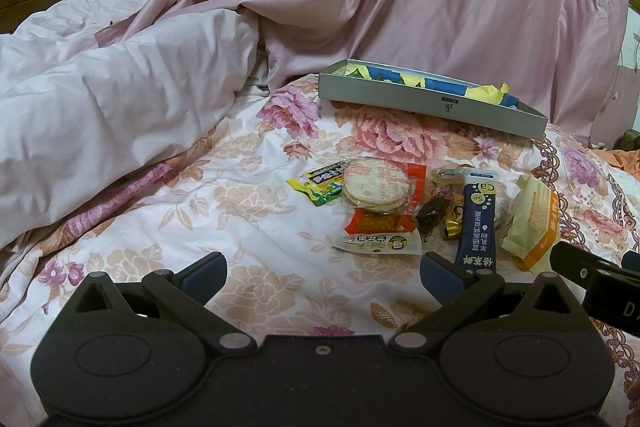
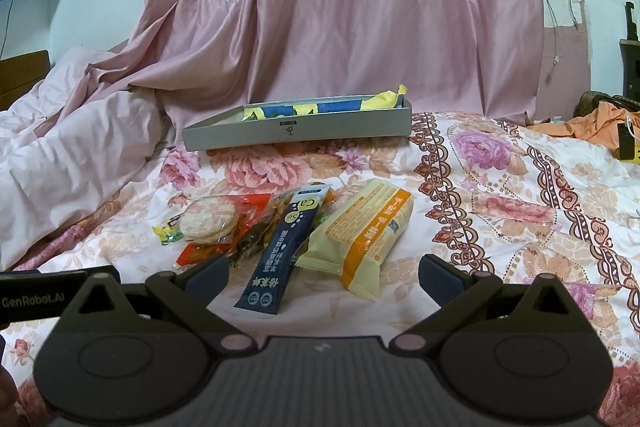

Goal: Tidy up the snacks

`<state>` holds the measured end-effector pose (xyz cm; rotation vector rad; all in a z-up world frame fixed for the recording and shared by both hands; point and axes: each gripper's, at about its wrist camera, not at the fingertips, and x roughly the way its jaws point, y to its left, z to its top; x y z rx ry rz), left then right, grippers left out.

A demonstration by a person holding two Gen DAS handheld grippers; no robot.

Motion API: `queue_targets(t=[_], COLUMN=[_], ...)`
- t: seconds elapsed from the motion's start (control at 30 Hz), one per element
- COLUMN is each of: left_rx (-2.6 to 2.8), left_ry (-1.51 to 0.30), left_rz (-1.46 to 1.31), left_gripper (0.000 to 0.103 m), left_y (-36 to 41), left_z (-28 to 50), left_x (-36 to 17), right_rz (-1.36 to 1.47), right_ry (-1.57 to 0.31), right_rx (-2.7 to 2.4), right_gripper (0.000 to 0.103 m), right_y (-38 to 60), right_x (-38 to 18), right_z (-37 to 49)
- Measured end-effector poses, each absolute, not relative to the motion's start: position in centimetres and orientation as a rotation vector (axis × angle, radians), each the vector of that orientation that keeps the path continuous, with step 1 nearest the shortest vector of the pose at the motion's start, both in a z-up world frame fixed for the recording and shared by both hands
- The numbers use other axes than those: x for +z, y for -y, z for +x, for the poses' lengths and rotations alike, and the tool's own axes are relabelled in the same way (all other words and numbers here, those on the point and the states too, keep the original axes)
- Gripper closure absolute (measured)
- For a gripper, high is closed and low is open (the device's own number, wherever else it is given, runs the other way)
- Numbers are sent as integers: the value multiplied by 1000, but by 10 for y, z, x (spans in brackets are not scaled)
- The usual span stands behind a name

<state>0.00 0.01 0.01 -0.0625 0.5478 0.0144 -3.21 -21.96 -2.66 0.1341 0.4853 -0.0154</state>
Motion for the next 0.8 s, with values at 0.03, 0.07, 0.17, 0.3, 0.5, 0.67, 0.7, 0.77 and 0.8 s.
queue_targets(t=[0.03, 0.07, 0.17, 0.3, 0.5, 0.67, 0.7, 0.77, 0.8], left_rx=[14, 14, 15, 17, 17, 7, 2, -10, -15], left_ry=[-548, -548, -548, -550, -551, -568, -577, -591, -596], left_rz=[-63, -63, -63, -64, -64, -64, -66, -66, -66], left_gripper=[1, 1, 1, 1, 1, 1, 1, 1, 1], left_y=[0, 0, 0, 0, 0, -1, -1, 0, 0], left_z=[0, 0, 0, 0, 0, 3, 5, 7, 9], left_x=[0, 0, 0, 0, 0, -4, -4, -5, -4], right_rz=[134, 134, 134, 134, 134, 153, 159, 167, 168], right_ry=[-486, -486, -486, -487, -489, -512, -521, -539, -551], right_rx=[-15, -15, -15, -14, -14, -6, 0, 25, 38], right_gripper=[0, 0, 0, 0, 0, 0, 0, 0, 0], right_y=[220, 220, 220, 219, 218, 219, 220, 222, 222], right_x=[-27, -27, -26, -26, -27, -27, -26, -24, -23], right_z=[-32, -32, -32, -32, -33, -32, -30, -26, -23])
